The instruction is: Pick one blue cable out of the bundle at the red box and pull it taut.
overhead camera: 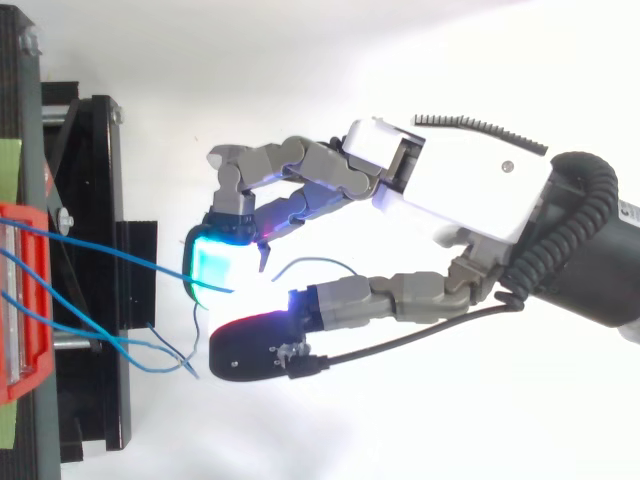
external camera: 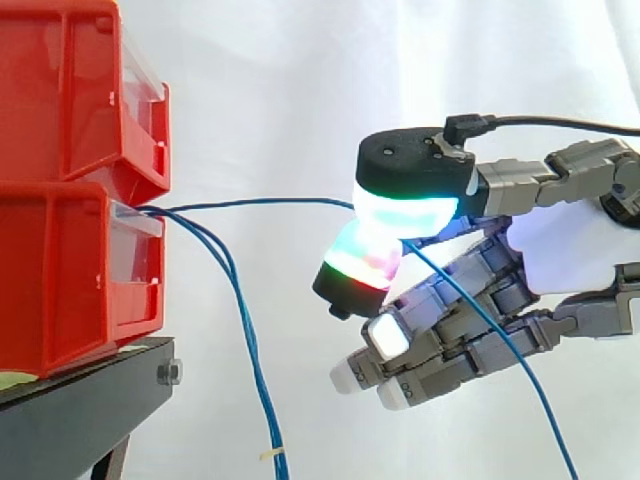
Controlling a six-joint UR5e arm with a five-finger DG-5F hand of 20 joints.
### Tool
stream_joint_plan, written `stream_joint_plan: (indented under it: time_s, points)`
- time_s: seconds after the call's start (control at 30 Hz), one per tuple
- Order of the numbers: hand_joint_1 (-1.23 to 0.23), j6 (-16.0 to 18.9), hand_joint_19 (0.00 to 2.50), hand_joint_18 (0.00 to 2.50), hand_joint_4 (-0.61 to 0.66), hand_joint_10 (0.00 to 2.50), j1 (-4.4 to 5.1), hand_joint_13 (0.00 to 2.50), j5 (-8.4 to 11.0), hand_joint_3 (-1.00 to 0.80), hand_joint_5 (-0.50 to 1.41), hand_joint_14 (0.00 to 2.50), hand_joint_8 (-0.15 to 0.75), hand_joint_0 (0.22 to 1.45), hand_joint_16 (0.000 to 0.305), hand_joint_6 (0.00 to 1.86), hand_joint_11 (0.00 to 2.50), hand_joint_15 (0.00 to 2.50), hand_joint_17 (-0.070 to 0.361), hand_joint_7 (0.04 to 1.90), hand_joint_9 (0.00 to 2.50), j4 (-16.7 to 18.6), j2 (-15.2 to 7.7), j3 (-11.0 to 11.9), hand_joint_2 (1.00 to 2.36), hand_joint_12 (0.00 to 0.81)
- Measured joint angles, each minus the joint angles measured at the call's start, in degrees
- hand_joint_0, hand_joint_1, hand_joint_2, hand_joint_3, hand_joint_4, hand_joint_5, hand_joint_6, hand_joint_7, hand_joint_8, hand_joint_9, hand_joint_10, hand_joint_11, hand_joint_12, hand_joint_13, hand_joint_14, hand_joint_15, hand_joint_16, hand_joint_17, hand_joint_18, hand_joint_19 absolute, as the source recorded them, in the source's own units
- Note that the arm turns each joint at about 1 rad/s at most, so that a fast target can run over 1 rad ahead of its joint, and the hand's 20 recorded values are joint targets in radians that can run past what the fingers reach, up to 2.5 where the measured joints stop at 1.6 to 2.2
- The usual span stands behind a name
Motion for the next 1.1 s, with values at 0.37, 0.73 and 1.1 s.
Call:
stream_joint_plan:
  time_s: [0.37,0.73,1.1]
  points:
    - [-0.73,0.0,0.16,0.13,0.17,0.02,0.04,0.2,0.01,-0.38,-0.15,0.0,0.344,0.54,0.058,0.86,0.88,0.08,0.13,1.1,0.81,-0.04,0.0,0.0,1.01,0.409]
    - [-0.66,0.0,0.16,0.1,0.15,0.02,0.04,0.17,-0.02,-0.42,-0.15,0.0,0.354,0.49,0.061,0.83,0.88,0.08,0.138,1.0,0.79,-0.07,0.0,0.01,1.0,0.426]
    - [-0.7,0.0,0.16,0.09,0.13,0.02,0.04,0.17,-0.02,-0.2,-0.15,0.0,0.344,0.55,0.057,0.85,0.88,0.08,0.129,1.11,0.79,-0.03,0.0,0.02,1.01,0.403]
